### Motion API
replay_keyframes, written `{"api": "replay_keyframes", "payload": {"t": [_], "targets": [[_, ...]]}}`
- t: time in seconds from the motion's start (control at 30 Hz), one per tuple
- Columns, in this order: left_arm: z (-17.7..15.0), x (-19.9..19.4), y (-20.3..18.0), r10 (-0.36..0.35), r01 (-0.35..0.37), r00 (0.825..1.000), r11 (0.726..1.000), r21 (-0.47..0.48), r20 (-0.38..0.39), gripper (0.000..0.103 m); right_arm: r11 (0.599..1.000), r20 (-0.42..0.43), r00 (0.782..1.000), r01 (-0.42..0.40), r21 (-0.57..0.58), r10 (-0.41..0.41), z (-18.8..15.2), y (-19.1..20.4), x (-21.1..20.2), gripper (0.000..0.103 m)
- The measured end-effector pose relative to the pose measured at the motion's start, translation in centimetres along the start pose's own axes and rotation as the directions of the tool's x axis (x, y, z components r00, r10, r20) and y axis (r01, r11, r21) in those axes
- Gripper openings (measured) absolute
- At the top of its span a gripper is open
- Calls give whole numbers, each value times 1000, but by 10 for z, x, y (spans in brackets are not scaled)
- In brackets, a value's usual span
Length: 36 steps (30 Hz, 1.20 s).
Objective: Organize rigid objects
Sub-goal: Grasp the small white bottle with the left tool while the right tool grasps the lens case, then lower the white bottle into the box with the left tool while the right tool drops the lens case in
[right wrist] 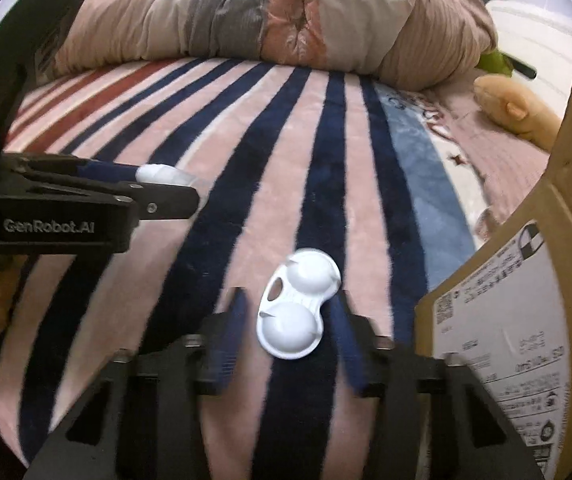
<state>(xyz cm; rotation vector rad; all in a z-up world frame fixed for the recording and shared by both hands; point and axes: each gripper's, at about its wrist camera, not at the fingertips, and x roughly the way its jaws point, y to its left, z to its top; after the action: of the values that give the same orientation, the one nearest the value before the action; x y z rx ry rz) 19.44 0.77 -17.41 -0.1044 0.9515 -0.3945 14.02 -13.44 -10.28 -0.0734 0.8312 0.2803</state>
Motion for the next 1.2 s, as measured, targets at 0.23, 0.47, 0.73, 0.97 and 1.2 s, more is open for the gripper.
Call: {"api": "replay_keyframes", "payload": {"t": [0.23,0.47,0.73,0.97,1.2], "targets": [[-2,-20,3,24,-24,999,1000,15,22,60,999,18,998,-53,1,53,2,6,-8,26],[-1,-85,-3,44,-46,995,999,26,88,60,991,103,986,-124,-39,128,13,23,-53,26],[0,-178,-48,35,-56,981,993,106,193,60,978,241,950,-178,-107,199,20,34,-137,26],[4,-215,-109,-28,-19,972,980,198,231,60,985,330,929,-153,-78,170,5,0,-193,26],[16,-200,-184,-98,39,978,952,303,185,60,995,353,931,-101,12,90,-12,-76,-220,26]]}}
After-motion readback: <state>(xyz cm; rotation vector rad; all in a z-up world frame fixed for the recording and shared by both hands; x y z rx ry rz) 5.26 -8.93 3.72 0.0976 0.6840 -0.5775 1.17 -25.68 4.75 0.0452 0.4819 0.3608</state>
